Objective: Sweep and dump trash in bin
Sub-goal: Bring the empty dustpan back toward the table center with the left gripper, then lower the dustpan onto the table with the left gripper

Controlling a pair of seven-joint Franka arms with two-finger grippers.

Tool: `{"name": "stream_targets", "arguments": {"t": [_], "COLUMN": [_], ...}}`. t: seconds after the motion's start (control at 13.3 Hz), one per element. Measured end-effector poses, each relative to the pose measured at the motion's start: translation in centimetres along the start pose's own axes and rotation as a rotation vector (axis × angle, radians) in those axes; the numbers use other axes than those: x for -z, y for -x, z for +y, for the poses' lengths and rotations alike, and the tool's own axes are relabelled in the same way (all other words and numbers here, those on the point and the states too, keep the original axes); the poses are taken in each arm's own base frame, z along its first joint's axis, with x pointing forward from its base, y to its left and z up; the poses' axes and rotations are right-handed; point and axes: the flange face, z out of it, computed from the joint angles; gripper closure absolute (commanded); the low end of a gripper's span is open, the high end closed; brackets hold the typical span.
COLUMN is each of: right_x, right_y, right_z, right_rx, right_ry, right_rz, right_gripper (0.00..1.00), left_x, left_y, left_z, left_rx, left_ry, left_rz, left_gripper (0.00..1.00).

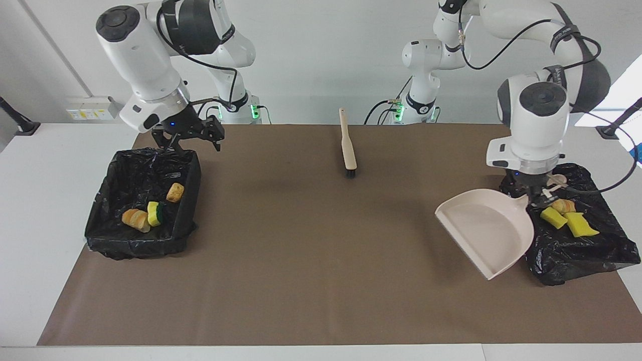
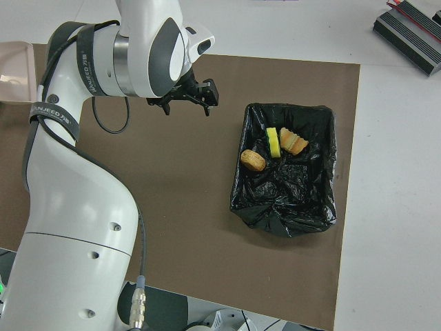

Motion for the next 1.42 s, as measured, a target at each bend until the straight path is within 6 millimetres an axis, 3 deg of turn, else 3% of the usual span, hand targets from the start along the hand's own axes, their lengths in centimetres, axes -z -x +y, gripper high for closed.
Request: {"name": "stream_targets", "arguments": {"t": [0.15,0.3,0.75,0.97,1.27,1.42], "right_x": [0.8,1.6,4.8,5.0,4.6,4.6], "right_y": [0.3,0.6,2.2,2.8,3.1,3.1], "right_z": [3.0,4.6,4.1,3.2,2.1,2.1], "right_rx": [0.007,0.000,-0.053,-0.064,-0.053,-0.053], "right_ry": [0.018,0.034,0.043,0.040,0.035,0.035], "right_rz": [0.014,0.026,0.085,0.064,0.021,0.021], "right_gripper": [0.00,0.00,0.00,0.00,0.00,0.00], "left_x": [-0.2,0.1,2.2,3.3,2.8,2.0], "left_y": [-4.5,-8.3,-18.0,-21.0,-23.9,-25.2], "left_z": [2.8,5.5,11.4,13.4,16.5,17.0], "left_rx": [0.136,0.316,0.910,1.101,1.086,1.078], "left_ry": [0.057,0.123,0.295,0.339,0.347,0.347], "left_rz": [0.047,0.083,0.115,0.139,0.132,0.159], "left_gripper": [1.00,1.00,1.00,1.00,1.00,1.00]}}
